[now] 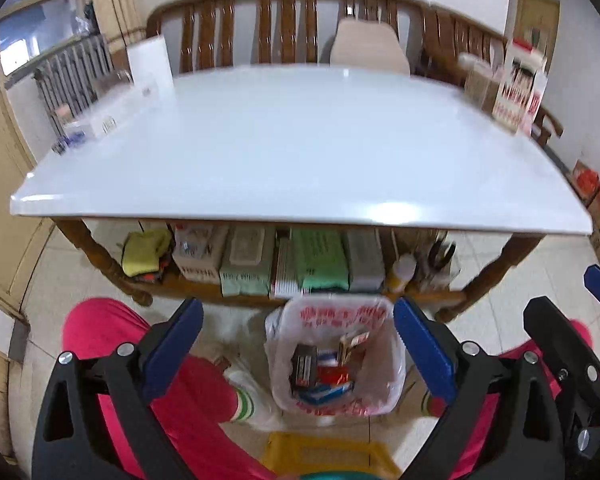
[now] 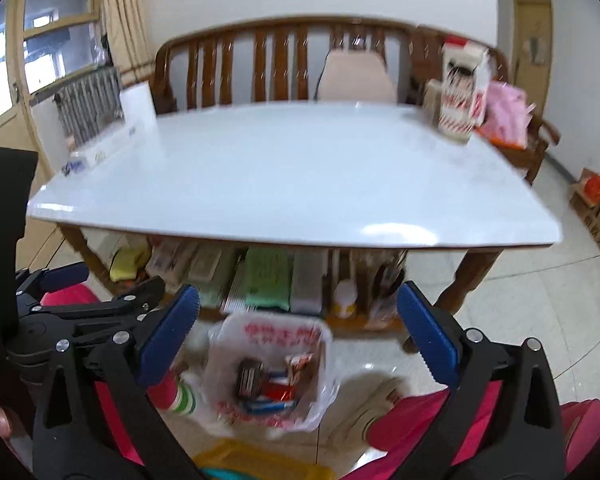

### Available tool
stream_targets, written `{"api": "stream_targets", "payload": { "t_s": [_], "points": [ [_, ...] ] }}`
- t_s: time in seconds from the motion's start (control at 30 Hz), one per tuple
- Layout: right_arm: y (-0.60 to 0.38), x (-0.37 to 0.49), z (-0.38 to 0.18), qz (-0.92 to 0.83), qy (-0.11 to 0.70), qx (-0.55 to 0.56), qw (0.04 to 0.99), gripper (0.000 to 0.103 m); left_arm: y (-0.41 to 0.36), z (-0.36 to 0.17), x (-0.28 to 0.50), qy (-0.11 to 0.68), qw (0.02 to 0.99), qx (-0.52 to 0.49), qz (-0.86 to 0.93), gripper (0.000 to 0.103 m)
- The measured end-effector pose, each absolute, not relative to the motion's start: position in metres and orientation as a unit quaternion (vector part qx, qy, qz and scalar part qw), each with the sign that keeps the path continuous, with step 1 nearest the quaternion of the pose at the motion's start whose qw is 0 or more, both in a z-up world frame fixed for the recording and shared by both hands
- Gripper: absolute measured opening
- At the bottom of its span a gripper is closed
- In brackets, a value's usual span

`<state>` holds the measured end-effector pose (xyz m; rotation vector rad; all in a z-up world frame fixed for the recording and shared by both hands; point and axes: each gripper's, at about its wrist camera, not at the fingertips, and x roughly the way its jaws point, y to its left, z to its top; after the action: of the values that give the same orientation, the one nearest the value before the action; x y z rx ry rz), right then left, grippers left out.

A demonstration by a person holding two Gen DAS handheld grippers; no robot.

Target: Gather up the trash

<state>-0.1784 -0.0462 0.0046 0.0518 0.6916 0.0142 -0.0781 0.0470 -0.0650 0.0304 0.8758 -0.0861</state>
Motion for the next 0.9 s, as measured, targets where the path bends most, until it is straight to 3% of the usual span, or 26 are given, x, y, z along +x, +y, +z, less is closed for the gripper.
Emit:
{"api": "stream_targets", "payload": {
  "t_s": [0.43,0.9],
  "points": [
    [-0.045,-0.203,0.051,-0.026,0.264,0.017,0.964,0.096,0.048,-0.006,-0.108,0.335,0.942,0.030,-0.007,0.094],
    [-0.041,-0.209,0.057,-0.053,0.266,0.003,0.962,0.096,0.050,-0.004,-0.110,0.348,0.937,0.028,-0.013,0.094]
  ]
}}
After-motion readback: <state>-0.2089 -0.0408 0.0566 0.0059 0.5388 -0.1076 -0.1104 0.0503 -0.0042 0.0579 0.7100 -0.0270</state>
